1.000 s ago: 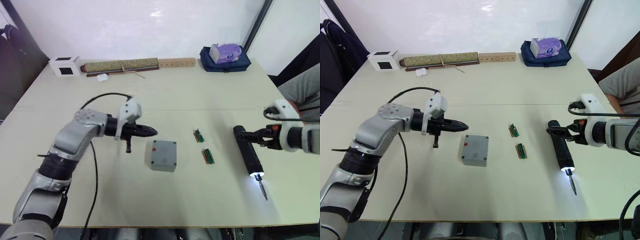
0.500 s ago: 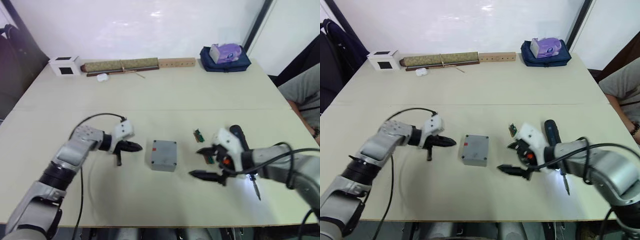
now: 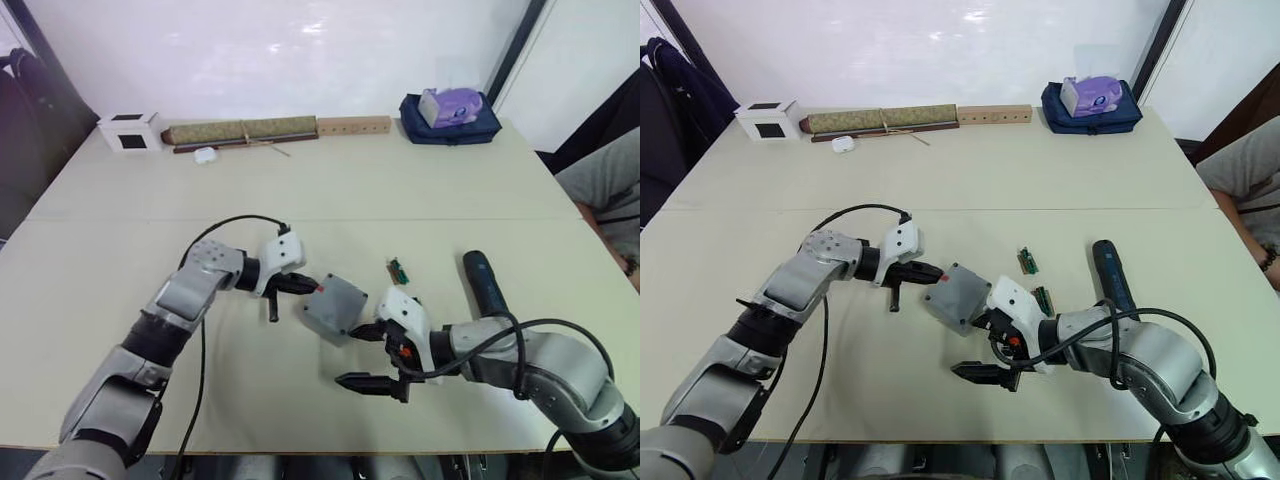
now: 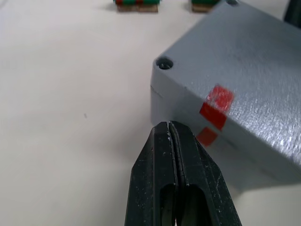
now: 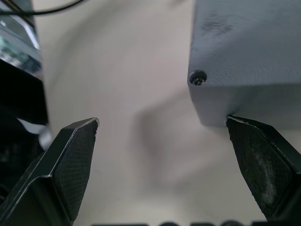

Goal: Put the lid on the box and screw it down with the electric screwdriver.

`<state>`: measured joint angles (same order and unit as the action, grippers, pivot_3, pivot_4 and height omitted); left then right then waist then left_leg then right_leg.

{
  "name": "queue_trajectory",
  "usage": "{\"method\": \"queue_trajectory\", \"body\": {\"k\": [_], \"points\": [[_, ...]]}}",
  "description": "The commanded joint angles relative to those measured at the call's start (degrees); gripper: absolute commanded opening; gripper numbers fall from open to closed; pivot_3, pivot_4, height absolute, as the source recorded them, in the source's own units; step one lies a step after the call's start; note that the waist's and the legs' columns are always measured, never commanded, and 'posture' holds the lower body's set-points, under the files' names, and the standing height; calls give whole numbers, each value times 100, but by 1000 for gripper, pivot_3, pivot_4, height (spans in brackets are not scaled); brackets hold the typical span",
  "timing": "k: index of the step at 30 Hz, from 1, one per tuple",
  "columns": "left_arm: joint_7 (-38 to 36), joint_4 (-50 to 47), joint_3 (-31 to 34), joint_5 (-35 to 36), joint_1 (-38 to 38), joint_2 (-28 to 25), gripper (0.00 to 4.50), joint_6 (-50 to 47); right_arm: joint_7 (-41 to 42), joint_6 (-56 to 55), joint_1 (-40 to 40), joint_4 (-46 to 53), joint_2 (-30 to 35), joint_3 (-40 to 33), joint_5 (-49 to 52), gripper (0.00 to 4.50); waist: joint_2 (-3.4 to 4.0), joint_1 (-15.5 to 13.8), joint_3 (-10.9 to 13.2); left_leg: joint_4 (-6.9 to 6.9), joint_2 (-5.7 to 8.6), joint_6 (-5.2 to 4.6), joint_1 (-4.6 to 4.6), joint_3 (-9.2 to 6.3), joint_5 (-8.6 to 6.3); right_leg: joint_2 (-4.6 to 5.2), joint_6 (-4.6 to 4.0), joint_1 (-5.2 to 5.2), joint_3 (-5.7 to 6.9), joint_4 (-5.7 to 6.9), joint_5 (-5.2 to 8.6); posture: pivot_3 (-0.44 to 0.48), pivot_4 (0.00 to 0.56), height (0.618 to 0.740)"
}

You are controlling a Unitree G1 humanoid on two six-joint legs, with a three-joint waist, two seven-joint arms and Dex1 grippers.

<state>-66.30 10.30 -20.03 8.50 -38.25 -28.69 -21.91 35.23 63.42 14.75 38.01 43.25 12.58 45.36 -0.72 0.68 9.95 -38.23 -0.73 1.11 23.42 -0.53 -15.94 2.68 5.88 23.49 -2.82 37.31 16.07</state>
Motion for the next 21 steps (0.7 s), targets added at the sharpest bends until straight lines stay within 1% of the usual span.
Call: {"method": "queue_trajectory", "body": {"k": [1, 2, 5, 7, 8, 10, 14, 16, 21], "points": [[-82, 315, -3, -282, -168, -187, 0, 390, 70, -15, 78, 163, 214, -265, -39, 4423, 0, 8, 0, 0, 0, 0, 0, 0, 0, 0, 0, 0, 0, 1, 0, 0, 150, 740], [-103, 377, -5, -326, -179, -223, 0, 451, 82, -28, 75, 161, 274, -283, -76, 4423, 0, 12, 0, 0, 0, 0, 0, 1, 0, 0, 0, 0, 0, 1, 0, 0, 150, 740], [-416, 322, 20, -308, -46, -567, 0, 380, 196, -398, 236, -123, 592, -493, -462, 4423, 0, 17, 0, 1, 0, 0, -1, 1, 0, -1, 0, 3, 0, 1, 0, 0, 150, 740], [-622, 59, 1, -225, 183, -781, 0, 233, 306, -756, 431, -420, 883, -254, -1026, 4423, 2, 29, -1, 1, -1, 0, -2, 3, 0, -1, -1, 2, -2, 2, 0, 0, 150, 740], [-717, -219, 3, -111, 369, -878, 0, 58, 366, -1028, 551, -632, 995, -1, -1414, 4423, 2, 19, -1, 2, -1, 0, -3, 6, 0, 1, -1, 2, -3, 2, 0, 0, 150, 740], [-834, -744, -3, 90, 672, -979, 0, -273, 491, -1307, 687, -926, 869, 154, -1620, 4423, 2, 21, -2, 2, -3, 0, -4, 5, 0, 1, -1, 2, -2, 1, 0, 0, 150, 740], [-696, -1405, -42, 178, 956, -927, 0, -670, 755, -1693, 806, -1139, 731, 525, -2068, 4423, 2, -9, -2, 4, -9, 0, -3, 3, 0, 1, -2, 1, -1, 2, 1, 0, 150, 740], [-600, -1632, -92, 197, 1016, -833, 0, -840, 896, -1769, 824, -1136, 592, 652, -2121, 4423, 2, -4, -2, 1, -8, 0, -2, 3, 0, 3, -1, 0, -1, 3, 0, 0, 150, 740], [-377, -1643, -32, 168, 967, -679, 0, -890, 1124, -1742, 723, -957, 466, 659, -2121, 4423, 2, 0, -2, -2, -2, 0, -3, 3, 0, 2, 0, -2, -2, 7, 0, 0, 150, 740]]}}
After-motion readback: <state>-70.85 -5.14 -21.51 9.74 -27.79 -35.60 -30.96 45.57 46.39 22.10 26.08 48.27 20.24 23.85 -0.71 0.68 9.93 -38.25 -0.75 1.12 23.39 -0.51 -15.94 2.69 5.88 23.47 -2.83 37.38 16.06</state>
